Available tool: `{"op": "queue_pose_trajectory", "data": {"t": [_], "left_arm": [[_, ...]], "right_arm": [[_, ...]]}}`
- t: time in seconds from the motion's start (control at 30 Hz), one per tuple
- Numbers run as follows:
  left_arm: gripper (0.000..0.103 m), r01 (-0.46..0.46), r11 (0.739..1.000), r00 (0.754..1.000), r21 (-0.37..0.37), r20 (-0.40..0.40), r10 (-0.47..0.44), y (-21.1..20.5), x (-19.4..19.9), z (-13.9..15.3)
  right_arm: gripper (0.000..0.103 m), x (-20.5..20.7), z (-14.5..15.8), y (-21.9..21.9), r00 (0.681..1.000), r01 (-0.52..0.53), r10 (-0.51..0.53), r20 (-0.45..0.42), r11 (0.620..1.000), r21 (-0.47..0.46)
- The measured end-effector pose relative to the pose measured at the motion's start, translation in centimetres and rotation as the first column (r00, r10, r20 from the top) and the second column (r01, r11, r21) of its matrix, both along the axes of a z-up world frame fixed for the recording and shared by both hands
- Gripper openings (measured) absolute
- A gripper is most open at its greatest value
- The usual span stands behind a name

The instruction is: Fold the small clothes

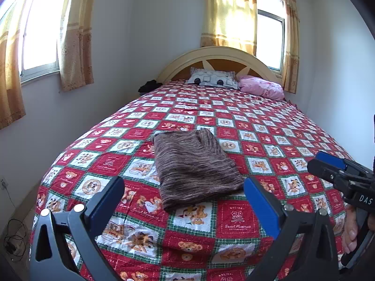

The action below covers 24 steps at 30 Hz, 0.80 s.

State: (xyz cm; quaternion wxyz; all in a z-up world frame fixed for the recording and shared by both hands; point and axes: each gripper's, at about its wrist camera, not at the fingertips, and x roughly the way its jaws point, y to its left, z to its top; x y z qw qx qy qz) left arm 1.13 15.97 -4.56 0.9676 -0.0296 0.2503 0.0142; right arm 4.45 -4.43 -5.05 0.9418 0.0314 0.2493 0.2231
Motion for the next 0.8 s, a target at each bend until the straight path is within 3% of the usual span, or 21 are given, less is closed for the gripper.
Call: {"op": "queue_pose_trajectory", "data": {"t": [0.8], "left_arm": [[0.103,0.002,0.999,1.000,0.036,-0.005,-0.002,-0.23,0.25,-0.88]], "right_arm": [[0.067,-0.01,-0.31,0.04,1.000,-0.001,0.001,0.003,1.000,0.001]]}}
